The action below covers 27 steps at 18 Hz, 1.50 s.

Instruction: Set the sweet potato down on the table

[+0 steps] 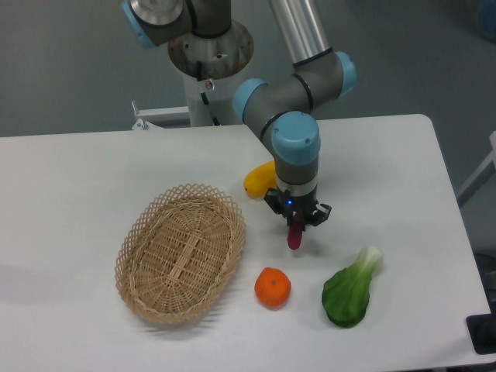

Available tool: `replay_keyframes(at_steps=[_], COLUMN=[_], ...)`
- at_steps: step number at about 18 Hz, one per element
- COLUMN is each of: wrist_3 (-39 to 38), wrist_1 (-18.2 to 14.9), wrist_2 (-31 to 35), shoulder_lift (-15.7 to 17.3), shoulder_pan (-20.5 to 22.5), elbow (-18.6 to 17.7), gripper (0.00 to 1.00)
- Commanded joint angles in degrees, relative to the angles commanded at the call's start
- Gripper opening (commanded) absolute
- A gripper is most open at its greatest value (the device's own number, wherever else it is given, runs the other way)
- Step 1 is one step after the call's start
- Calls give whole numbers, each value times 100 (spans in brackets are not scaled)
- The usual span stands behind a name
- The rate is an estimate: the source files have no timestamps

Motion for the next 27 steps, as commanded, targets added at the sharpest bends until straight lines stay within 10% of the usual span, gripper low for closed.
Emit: replay_keyframes(at_steps=[17, 27], wrist_3=[771, 4110], wrist_1=[-167, -1783], wrist_2=[-61, -333], shoulder_lift=[500, 1239], shoulder_pan=[491, 1634], elbow=[1099, 1099], gripper=[100, 100])
